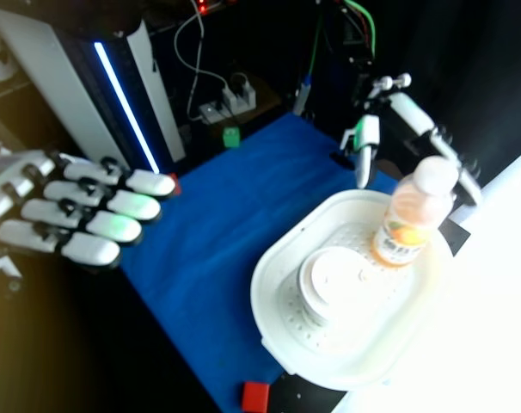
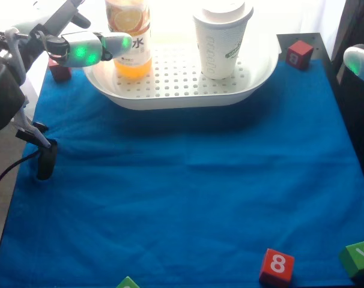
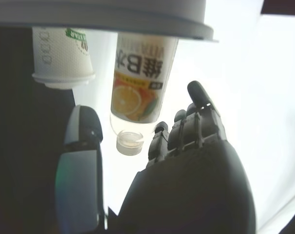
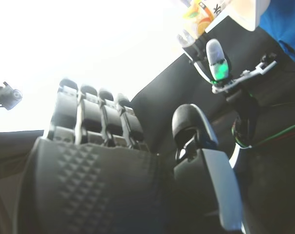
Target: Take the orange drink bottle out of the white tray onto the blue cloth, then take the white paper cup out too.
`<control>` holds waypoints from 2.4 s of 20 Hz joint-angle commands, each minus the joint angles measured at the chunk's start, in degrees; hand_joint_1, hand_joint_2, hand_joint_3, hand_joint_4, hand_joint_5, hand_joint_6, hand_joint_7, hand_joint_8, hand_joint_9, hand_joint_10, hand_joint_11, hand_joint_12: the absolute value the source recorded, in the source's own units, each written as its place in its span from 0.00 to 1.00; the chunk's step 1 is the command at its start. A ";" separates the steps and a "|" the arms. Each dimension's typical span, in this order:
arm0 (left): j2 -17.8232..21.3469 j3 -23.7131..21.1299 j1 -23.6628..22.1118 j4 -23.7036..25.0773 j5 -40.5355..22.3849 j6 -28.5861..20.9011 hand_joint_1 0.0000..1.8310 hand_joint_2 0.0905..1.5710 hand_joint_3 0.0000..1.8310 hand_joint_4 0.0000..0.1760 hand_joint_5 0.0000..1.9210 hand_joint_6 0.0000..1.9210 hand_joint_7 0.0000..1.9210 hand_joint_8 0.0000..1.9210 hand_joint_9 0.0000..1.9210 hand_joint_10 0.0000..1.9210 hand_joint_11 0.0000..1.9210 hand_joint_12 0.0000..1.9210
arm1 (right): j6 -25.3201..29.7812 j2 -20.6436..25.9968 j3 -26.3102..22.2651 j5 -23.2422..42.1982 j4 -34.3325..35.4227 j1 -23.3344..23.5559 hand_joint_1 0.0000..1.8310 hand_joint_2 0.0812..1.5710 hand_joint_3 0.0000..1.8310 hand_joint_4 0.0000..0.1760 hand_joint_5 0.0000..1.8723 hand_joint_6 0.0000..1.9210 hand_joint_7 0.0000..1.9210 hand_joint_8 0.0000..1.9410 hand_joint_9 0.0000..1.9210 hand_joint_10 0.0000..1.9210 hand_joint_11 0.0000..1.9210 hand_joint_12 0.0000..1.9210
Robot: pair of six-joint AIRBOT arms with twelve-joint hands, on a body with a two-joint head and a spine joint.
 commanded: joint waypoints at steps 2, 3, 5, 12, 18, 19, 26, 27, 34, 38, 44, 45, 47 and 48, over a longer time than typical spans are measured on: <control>-0.57 1.26 -0.81 -0.67 -5.31 -0.54 0.43 0.66 0.00 0.67 0.00 0.00 0.00 0.00 0.00 0.00 0.00 0.43 | 0.16 -0.10 0.27 6.94 -0.07 0.44 0.11 0.88 0.00 0.00 0.00 0.00 0.00 0.00 0.00 0.00 0.00 0.00; -1.12 2.15 -1.05 -1.02 -4.57 -0.82 0.43 0.66 0.00 0.75 0.00 0.00 0.00 0.00 0.00 0.00 0.00 0.33 | 0.16 -0.17 0.28 6.93 -0.09 0.44 0.09 0.88 0.00 0.00 0.00 0.00 0.00 0.00 0.00 0.00 0.00 0.00; -2.66 4.82 -2.33 -1.05 -1.67 -1.55 0.42 0.66 0.00 0.67 0.00 0.00 0.00 0.00 0.00 0.00 0.00 0.26 | 0.20 -0.18 0.27 6.89 -0.19 0.44 0.12 0.90 0.00 0.00 0.00 0.00 0.00 0.00 0.00 0.00 0.00 0.00; -5.31 8.03 -5.04 2.69 1.09 -5.20 0.42 0.53 0.00 1.00 0.00 0.00 0.00 0.00 0.00 0.00 0.00 0.00 | 0.21 -0.28 0.33 6.87 -0.42 0.44 0.19 0.89 0.00 0.00 0.00 0.00 0.00 0.00 0.00 0.00 0.00 0.57; -7.38 10.21 -5.04 5.39 2.89 -8.25 0.59 0.65 0.00 0.00 0.16 0.50 0.23 0.48 0.12 0.61 0.00 0.91 | 0.21 -0.32 0.32 6.87 -0.42 0.44 0.22 0.89 0.00 0.00 0.00 0.00 0.00 0.00 0.00 0.00 0.00 0.53; -7.49 10.39 -5.04 5.38 3.08 -8.25 0.59 0.67 0.01 0.00 0.18 0.66 0.19 0.62 0.10 0.76 0.04 0.98 | 0.22 -0.34 0.32 6.87 -0.42 0.44 0.22 0.89 0.00 0.00 0.00 0.00 0.00 0.00 0.00 0.00 0.00 0.54; -6.43 9.22 -5.05 6.59 -0.88 -10.05 0.55 0.70 0.00 0.03 0.21 0.56 0.19 0.63 0.15 0.80 0.12 1.00 | 0.33 -0.48 0.32 6.87 -0.42 0.43 0.22 0.88 0.00 0.00 0.00 0.00 0.00 0.00 0.00 0.00 0.00 0.50; -5.84 8.38 -5.05 7.41 -2.69 -10.72 0.57 0.70 0.00 0.11 0.21 0.52 0.17 0.65 0.17 0.79 0.17 0.99 | 0.33 -0.48 0.32 6.87 -0.42 0.43 0.20 0.88 0.00 0.00 0.00 0.00 0.00 0.00 0.00 0.00 0.00 0.51; 0.71 -1.00 -5.71 13.39 -16.51 -10.77 0.54 0.71 0.00 0.18 0.21 0.44 0.20 0.62 0.20 0.78 0.20 0.95 | 0.34 -0.52 0.21 6.87 -0.29 0.43 0.17 0.89 0.00 0.00 0.00 0.00 0.00 0.00 0.00 0.00 0.00 0.58; 5.18 -7.12 -2.66 15.71 -22.91 -10.73 0.46 0.69 0.00 0.21 0.18 0.40 0.13 0.55 0.13 0.73 0.14 0.95 | 0.34 -0.62 0.00 6.88 -0.04 0.42 0.16 0.88 0.00 0.00 0.00 0.00 0.00 0.00 0.00 0.00 0.00 0.58; 10.88 -16.96 6.14 16.69 -28.18 -9.68 0.56 0.66 0.00 0.00 0.19 0.54 0.22 0.72 0.29 0.83 0.28 0.95 | 0.34 -0.77 -0.20 6.81 0.28 0.39 0.14 0.89 0.00 0.00 0.00 0.00 0.00 0.00 0.00 0.00 0.00 0.52; 11.10 -18.04 7.11 16.98 -28.83 -9.68 0.59 0.67 0.00 0.00 0.20 0.56 0.26 0.72 0.31 0.83 0.29 0.95 | 0.34 -0.77 -0.26 6.81 0.39 0.38 0.15 0.89 0.00 0.00 0.00 0.00 0.00 0.00 0.00 0.00 0.00 0.44; 11.23 -19.67 9.22 17.09 -29.67 -9.58 0.70 0.76 0.01 0.00 0.17 0.56 0.37 0.74 0.29 0.83 0.28 0.97 | 0.34 -0.84 -0.28 6.80 0.52 0.27 0.13 0.89 0.00 0.00 0.00 0.00 0.00 0.00 0.00 0.00 0.00 0.10; 11.18 -20.02 10.21 16.91 -29.87 -9.58 0.70 0.78 0.01 0.00 0.16 0.55 0.36 0.77 0.26 0.82 0.25 0.98 | 0.34 -0.96 -0.26 6.80 0.53 0.27 0.13 0.89 0.00 0.00 0.00 0.00 0.00 0.00 0.00 0.00 0.00 0.02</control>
